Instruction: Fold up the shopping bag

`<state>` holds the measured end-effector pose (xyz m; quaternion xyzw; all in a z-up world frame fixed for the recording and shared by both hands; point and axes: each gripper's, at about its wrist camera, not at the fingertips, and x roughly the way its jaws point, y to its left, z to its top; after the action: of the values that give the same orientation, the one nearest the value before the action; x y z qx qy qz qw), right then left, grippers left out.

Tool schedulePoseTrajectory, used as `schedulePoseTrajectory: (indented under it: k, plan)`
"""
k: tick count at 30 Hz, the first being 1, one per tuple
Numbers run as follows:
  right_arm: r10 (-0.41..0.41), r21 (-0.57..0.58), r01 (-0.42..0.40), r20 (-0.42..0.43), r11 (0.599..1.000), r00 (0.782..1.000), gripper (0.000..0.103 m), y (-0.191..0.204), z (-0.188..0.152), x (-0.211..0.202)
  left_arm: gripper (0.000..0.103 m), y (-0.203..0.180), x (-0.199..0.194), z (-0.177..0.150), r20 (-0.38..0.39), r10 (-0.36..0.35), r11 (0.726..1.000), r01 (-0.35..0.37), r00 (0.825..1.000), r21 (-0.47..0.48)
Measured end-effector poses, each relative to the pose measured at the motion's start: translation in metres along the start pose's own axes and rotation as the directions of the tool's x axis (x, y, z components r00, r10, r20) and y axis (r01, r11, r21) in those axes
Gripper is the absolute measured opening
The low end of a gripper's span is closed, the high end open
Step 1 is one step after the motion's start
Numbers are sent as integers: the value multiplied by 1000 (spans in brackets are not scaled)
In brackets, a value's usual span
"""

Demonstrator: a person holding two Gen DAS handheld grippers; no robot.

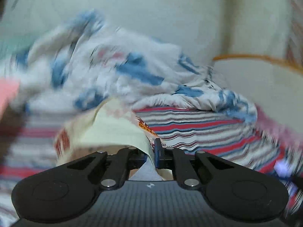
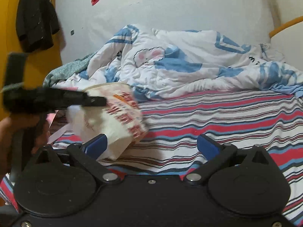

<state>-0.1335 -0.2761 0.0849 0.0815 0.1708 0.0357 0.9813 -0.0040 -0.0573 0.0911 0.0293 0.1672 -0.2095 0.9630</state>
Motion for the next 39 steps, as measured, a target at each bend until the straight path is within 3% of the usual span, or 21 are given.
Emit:
schedulePoseTrajectory:
  k: [2, 5, 10, 13, 19, 22, 29, 31, 35, 39]
  plan:
    - [-14, 10, 14, 16, 1000, 1000, 102, -5, 3, -5, 5, -27, -18, -7, 42, -9, 986, 2, 999, 169]
    - [-36, 24, 35, 39, 999, 999, 101, -14, 8, -13, 5, -66, -42, -23, 53, -93, 935, 69, 994, 348]
    - [-72, 70, 69, 48, 995, 996, 102, -34, 15, -27, 5, -130, -70, -74, -35, -232, 777, 207, 972, 594]
    - [-68, 129, 65, 13, 990, 998, 102, -48, 13, -27, 5, -149, -75, -99, -100, -255, 723, 258, 962, 641]
    - [15, 186, -1, -76, 983, 997, 103, -42, 3, -16, 5, -171, -85, -115, -143, -244, 685, 275, 959, 675]
    - [51, 194, -30, -107, 981, 993, 103, -34, 5, -12, 5, -181, -80, -119, -149, -224, 650, 262, 963, 714]
    - [125, 279, -104, -61, 955, 990, 103, -36, 11, -35, 5, -197, -62, -126, -184, -184, 572, 257, 966, 779]
    - [102, 288, -73, -88, 955, 991, 103, -40, 4, -28, 5, -201, -58, -128, -194, -190, 554, 268, 962, 788]
    - [56, 304, -10, -144, 953, 988, 103, -48, -9, -14, 5, -214, -58, -139, -169, -175, 481, 234, 970, 845]
    - [12, 316, 53, -201, 947, 980, 102, -57, -22, 0, 5, -204, -68, -143, -155, -165, 491, 218, 974, 843]
